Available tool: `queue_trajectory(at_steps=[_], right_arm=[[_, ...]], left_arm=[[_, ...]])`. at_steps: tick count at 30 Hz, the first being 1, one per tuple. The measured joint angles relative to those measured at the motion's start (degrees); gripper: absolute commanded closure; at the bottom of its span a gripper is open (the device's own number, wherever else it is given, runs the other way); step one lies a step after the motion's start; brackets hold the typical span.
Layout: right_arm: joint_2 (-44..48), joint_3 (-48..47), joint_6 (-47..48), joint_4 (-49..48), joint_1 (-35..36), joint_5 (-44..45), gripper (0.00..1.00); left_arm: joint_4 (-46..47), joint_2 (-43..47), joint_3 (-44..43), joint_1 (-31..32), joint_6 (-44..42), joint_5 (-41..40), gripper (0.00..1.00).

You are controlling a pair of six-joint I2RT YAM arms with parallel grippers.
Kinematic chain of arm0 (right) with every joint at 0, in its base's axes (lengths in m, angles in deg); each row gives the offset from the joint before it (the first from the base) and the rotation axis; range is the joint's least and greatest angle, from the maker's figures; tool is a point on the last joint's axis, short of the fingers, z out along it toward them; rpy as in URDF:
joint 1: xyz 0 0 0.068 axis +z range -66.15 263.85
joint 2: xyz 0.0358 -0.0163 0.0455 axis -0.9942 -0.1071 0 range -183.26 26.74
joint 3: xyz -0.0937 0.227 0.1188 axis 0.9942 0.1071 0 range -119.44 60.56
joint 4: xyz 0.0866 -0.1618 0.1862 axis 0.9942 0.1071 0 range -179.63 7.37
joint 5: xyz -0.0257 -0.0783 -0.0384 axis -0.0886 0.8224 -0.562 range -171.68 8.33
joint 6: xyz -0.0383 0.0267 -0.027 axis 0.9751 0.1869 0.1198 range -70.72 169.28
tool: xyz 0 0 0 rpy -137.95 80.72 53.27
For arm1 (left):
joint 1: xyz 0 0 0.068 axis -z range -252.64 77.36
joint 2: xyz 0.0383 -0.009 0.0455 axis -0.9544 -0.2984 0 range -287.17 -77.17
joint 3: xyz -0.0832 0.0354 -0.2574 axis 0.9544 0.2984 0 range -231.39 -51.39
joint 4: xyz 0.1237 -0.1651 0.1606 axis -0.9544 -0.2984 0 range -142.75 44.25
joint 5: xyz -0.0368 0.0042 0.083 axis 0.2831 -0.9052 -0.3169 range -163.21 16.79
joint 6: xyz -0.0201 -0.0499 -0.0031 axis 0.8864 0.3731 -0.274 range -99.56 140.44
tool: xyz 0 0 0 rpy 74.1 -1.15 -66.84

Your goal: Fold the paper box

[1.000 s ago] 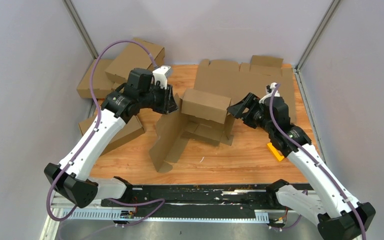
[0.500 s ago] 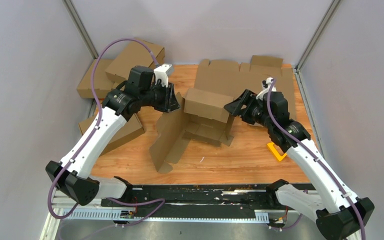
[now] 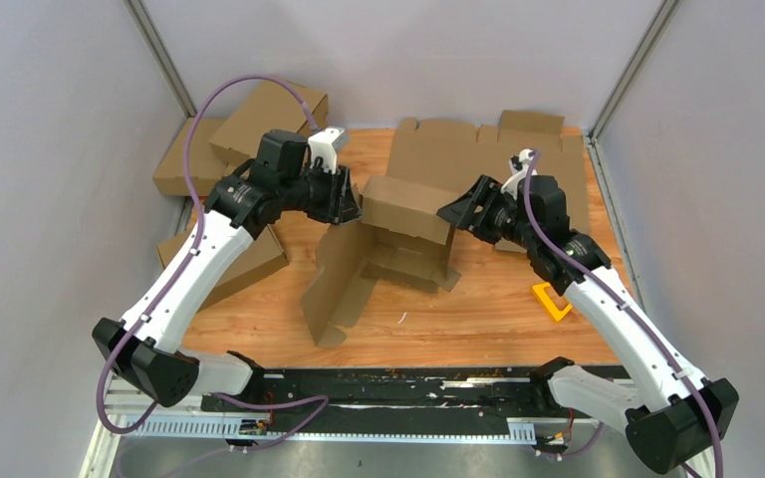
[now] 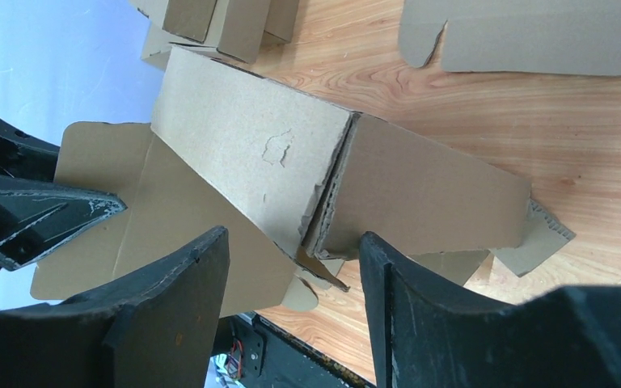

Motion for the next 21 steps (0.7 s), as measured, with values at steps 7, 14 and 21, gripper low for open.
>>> queue_trajectory(at_steps=[7, 14, 21], right_arm=[[-2.29, 0.00, 0.00, -1.25, 0.00, 0.02, 0.41], [-3.82, 0.00, 0.02, -2.58, 0.00, -0.15, 0.41], [-4.98, -0.33, 0.07, -2.54, 0.00, -0.15, 0.41]], left_arm=[[-0.55, -3.48, -4.26, 0.00, -3.93, -1.51, 0.32], [-0.22, -9.20, -9.79, 0.04, -10.62, -1.97, 0.05], [1.77, -11.52, -10.60, 0.07, -20.26, -1.18, 0.00]])
